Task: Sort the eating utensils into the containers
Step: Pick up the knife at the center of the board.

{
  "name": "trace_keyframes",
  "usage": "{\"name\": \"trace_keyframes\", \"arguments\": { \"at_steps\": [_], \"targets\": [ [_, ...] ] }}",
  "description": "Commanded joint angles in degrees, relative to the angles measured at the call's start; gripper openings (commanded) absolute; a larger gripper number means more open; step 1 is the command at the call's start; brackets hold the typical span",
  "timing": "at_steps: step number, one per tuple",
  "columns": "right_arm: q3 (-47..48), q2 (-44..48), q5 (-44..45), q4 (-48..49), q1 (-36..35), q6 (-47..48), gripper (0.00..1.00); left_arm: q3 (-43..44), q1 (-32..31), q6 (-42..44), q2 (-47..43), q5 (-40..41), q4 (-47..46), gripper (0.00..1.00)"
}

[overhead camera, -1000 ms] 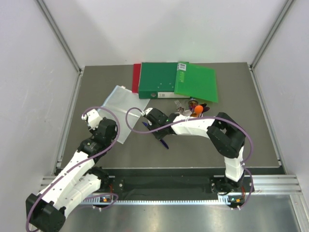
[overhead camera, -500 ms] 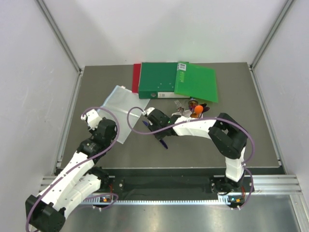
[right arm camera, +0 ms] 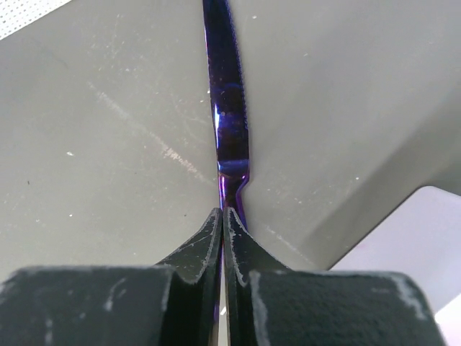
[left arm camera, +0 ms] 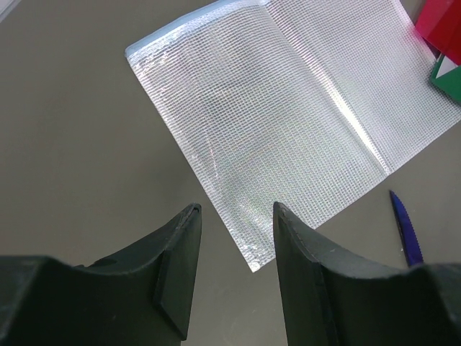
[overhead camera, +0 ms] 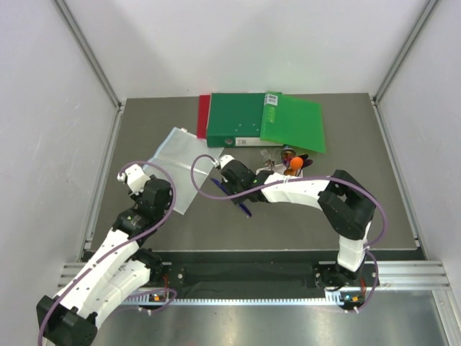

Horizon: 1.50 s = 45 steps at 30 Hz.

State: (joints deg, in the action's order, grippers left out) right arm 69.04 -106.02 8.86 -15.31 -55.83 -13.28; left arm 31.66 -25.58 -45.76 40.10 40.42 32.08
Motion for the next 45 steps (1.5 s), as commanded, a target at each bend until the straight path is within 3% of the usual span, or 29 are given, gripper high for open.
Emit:
{"name": "trace_keyframes", "arguments": {
  "at_steps": [1,4,5,6,16,23,26,28,29,35,45],
  "targets": [
    [1.45,3.54,2.21,2.31,-0.68,-0.35,0.00,0.68,0.18,-0.65,-0.81,1.68,0.54,0.50],
    [2.85,2.05,1.95,0.02,-0.59,0.80,0.00,0.86,0.18,-0.65,-0.20,1.59,0.71,0.50],
    [2.95,1.78,1.43,-0.16,-0.42,0.97,0.09,0.95,0.18,-0.65,-0.19,1.67,0.80,0.50],
    [3.03,1.43,1.25,-0.59,-0.16,0.89,0.26,1.12,0.18,-0.91,-0.19,1.68,1.06,0.50],
    [4.09,-3.31,-2.62,-1.30,0.99,0.97,0.47,0.51,0.18,-0.74,-0.63,1.76,0.97,0.50],
    [4.62,-5.86,-3.76,-2.27,1.34,0.97,0.42,0.42,0.27,-0.65,-0.37,1.59,0.71,0.50],
    [4.62,-6.57,-4.47,-2.62,1.52,0.88,0.24,0.42,0.27,-0.56,-0.28,1.41,0.71,0.50],
    [5.49,-7.62,-4.47,-3.67,1.61,1.32,0.04,0.33,0.27,-0.56,-0.28,1.32,0.62,0.50],
    [5.84,-7.97,-4.38,-4.28,1.69,1.50,0.00,0.33,0.18,-0.47,-0.11,1.32,0.71,0.50],
    [8.05,-9.91,-4.03,-9.91,1.69,2.64,0.00,0.24,0.18,-0.47,-0.28,1.06,0.71,0.49],
    [10.15,-4.47,-1.31,-9.30,1.87,2.64,0.00,-0.28,0.18,-0.82,-0.81,-0.43,-0.52,0.50]
  ]
}}
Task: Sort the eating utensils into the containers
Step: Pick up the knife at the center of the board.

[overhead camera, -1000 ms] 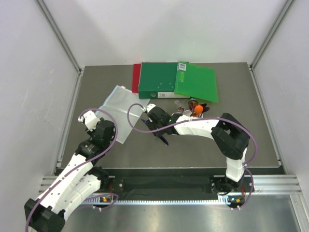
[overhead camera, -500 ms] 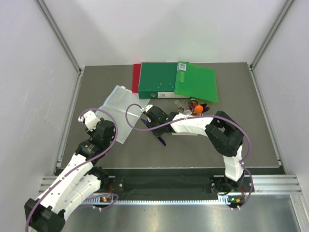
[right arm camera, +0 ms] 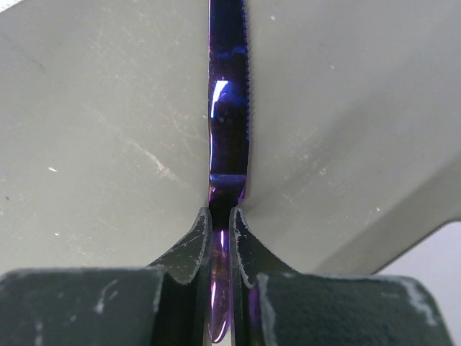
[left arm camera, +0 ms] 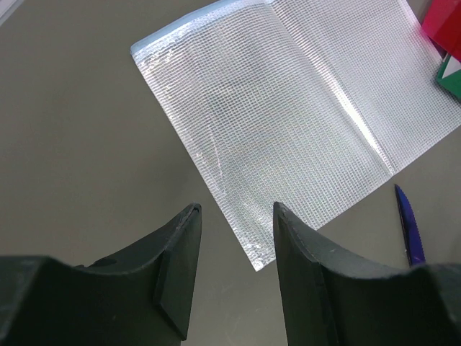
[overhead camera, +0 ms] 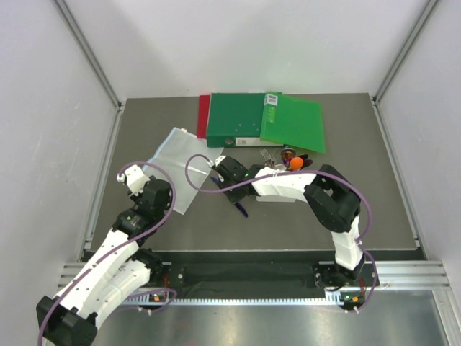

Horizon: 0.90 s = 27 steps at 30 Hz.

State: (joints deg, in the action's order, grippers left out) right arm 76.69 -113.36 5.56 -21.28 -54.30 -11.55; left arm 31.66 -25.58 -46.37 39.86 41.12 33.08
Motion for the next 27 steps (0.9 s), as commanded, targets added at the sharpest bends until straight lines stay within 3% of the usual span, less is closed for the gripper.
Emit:
{"name": "trace_keyframes", "arguments": {
  "at_steps": [1,7,15,22,24,27],
  "targets": [
    [2.77,3.23,2.52,-3.33,0.43,0.74,0.00,-0.37,0.18,-0.30,-0.48,-1.39,-1.53,0.50],
    [1.98,4.81,3.22,-1.75,0.52,-0.40,0.00,0.77,0.18,-2.58,-1.53,2.37,1.98,0.50],
    [-1.27,7.63,3.23,1.85,1.04,-1.63,0.00,0.86,0.27,-3.46,-9.70,4.67,3.30,0.52],
    [0.39,5.79,2.26,0.54,1.83,-1.19,0.00,2.53,0.18,-2.93,-8.75,4.93,3.92,0.52],
    [0.57,5.08,1.47,-0.08,2.09,-0.93,0.16,2.70,0.18,-3.64,-8.31,4.84,4.62,0.52],
    [-0.22,5.17,1.47,0.10,2.36,-1.28,0.32,2.88,0.18,-3.64,-8.21,5.02,4.45,0.53]
  ]
}}
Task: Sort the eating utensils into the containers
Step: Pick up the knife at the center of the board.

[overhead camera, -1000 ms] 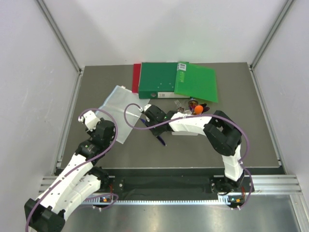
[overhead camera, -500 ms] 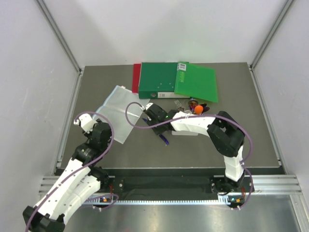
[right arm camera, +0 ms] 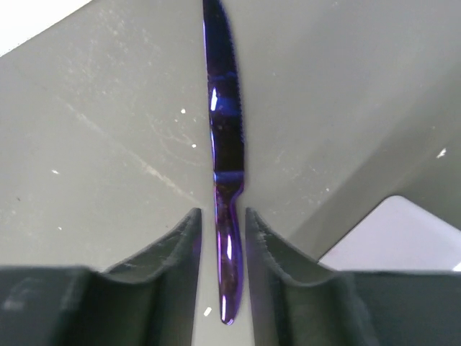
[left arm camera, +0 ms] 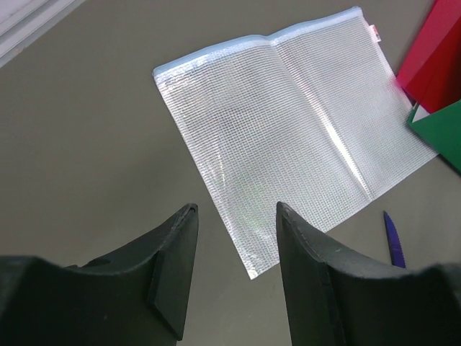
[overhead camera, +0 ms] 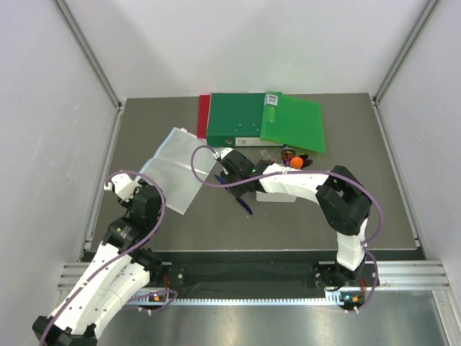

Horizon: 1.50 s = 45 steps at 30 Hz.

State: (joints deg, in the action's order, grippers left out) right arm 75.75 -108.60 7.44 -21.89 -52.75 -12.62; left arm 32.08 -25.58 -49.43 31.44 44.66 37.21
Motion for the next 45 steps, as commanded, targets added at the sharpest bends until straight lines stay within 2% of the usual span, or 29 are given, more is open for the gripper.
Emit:
{"name": "trace_keyframes", "arguments": {
  "at_steps": [1,2,5,11,14,15,17,19,22,25,30,36,45],
  "targets": [
    [0.28,0.58,-0.32,0.71,0.90,-0.30,0.35,2.55,0.18,-0.41,0.20,1.48,0.23,0.53],
    [0.02,0.93,-0.32,0.80,0.98,-0.47,0.39,2.38,0.18,-0.14,0.29,1.30,-0.12,0.54],
    [-1.12,1.19,-0.59,1.23,1.25,-0.39,0.43,2.29,0.27,0.12,1.16,0.69,-0.47,0.54],
    [-1.30,0.05,-3.22,0.01,2.47,-0.12,0.43,2.47,0.18,-0.06,4.93,-2.03,-3.62,0.55],
    [-2.88,2.06,-6.54,1.23,3.79,-1.35,0.44,1.77,0.18,2.74,10.45,-8.96,-11.35,0.54],
    [-4.01,4.25,-11.70,2.98,5.10,-3.01,0.45,2.55,0.18,3.80,16.83,-16.46,-14.94,0.51],
    [-0.97,4.18,-13.59,-1.46,5.55,-3.81,0.48,6.14,0.18,3.29,23.56,-20.30,-13.14,0.50],
    [1.50,2.69,-14.55,-5.16,5.47,-3.38,0.54,9.84,0.36,1.37,29.08,-20.76,-8.93,0.51],
    [7.30,-0.03,-14.74,-13.25,5.47,-3.11,0.56,14.93,0.97,-0.39,32.97,-20.93,-3.04,0.52],
    [12.40,-1.09,-14.12,-19.58,5.47,-3.37,0.56,20.21,2.02,-1.98,32.72,-20.76,1.62,0.53],
    [14.52,-4.16,-14.12,-21.26,5.38,-4.25,0.56,26.10,3.52,-1.72,32.10,-19.27,6.46,0.54],
    [13.02,-7.50,-12.10,-20.65,5.29,-4.34,0.55,23.48,6.33,-2.43,28.86,-20.84,7.44,0.54],
    [14.87,-10.40,-11.66,-21.26,5.12,-3.90,0.54,21.98,6.51,-1.38,28.41,-21.55,8.23,0.53]
  ]
}}
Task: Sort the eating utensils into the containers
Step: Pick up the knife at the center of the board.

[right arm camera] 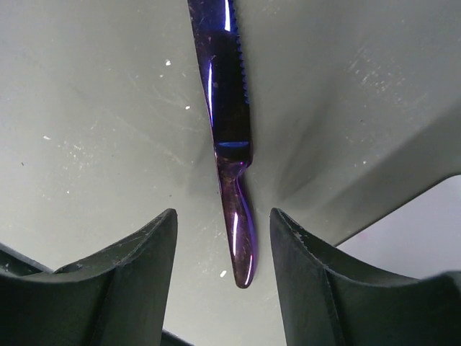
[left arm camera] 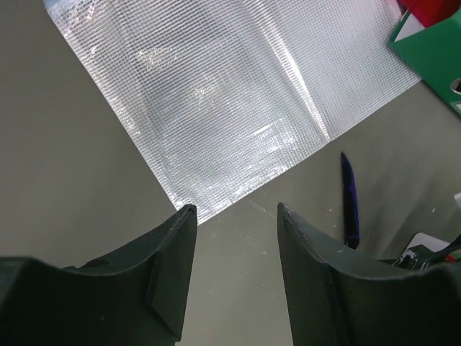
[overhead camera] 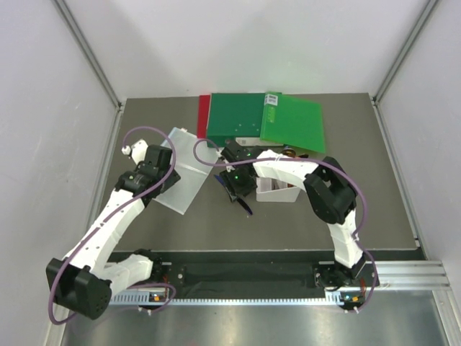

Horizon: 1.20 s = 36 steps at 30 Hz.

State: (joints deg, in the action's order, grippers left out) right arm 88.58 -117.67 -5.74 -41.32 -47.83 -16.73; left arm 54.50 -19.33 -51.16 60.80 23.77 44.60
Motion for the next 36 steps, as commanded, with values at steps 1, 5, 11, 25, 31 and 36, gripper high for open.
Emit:
{"name": "trace_keyframes", "arguments": {
  "at_steps": [1,5,11,25,31,36],
  "targets": [
    [2.82,-1.60,1.87,-2.09,0.20,0.30,0.54,-0.45,0.35,0.62,-1.03,-0.83,0.84,0.53],
    [3.62,-3.35,4.06,-3.68,-0.24,-0.58,0.53,-0.36,0.35,1.06,-0.77,-1.00,1.10,0.53],
    [3.36,-5.72,7.85,-2.80,-1.65,-0.76,0.49,-0.89,0.44,1.06,-2.70,0.92,2.68,0.52],
    [6.60,-12.22,12.59,-6.14,-6.04,-1.81,0.41,0.34,1.58,2.81,-3.22,1.28,4.10,0.53],
    [8.72,-16.80,12.59,-7.28,-6.40,-1.73,0.17,-0.71,1.75,1.94,-3.58,2.51,6.20,0.52],
    [8.90,-18.47,10.84,-7.29,-6.48,-1.55,0.00,-0.01,1.84,2.55,-3.75,2.77,6.55,0.52]
  ]
}}
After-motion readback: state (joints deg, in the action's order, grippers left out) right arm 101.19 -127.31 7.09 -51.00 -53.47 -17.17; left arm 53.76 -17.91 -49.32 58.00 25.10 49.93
